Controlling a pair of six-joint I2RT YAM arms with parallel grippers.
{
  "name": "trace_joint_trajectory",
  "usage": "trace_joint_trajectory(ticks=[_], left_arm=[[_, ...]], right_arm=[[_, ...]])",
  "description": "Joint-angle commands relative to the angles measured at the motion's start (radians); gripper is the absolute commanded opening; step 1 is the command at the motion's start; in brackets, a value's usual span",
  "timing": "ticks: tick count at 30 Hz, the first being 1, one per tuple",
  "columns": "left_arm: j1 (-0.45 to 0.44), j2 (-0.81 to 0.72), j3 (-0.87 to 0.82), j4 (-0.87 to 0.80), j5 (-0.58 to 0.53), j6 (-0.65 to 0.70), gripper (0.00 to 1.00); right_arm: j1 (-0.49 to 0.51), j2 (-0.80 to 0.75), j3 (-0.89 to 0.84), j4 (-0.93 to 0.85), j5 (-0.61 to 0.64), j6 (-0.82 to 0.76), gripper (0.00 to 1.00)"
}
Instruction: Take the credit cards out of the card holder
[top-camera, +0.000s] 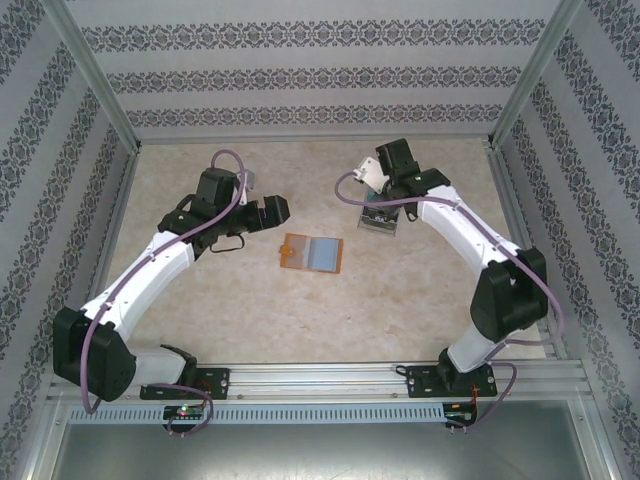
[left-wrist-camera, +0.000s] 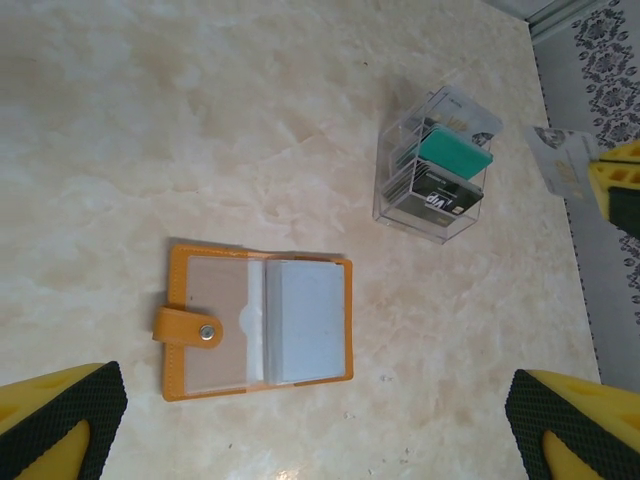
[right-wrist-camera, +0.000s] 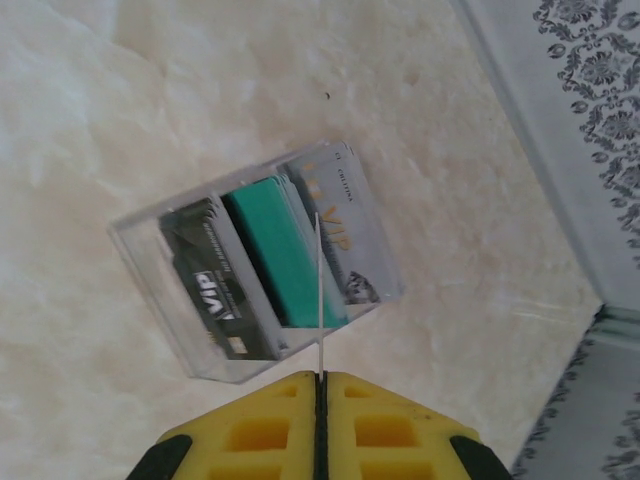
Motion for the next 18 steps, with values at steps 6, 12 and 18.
trace_joint_trajectory(ticks=[6,12,18], left_arm=[[-0.008,-0.059,-0.032,-0.076,-0.055,0.007,1.00],[-0.007,-0.072,-0.029,-0.096,-0.073,0.004,1.00],[-0.007,-0.071,-0.029,-0.106,-0.079,0.006,1.00]], right_arm=[[-0.028,0.121,0.069,0.082,0.055,-0.260,0.00],[-0.042,0.181,0.083,0.121,0.062,-0.308,0.00],[-0.045,0.228,0.097,0.134,0.054,-0.328,0.00]])
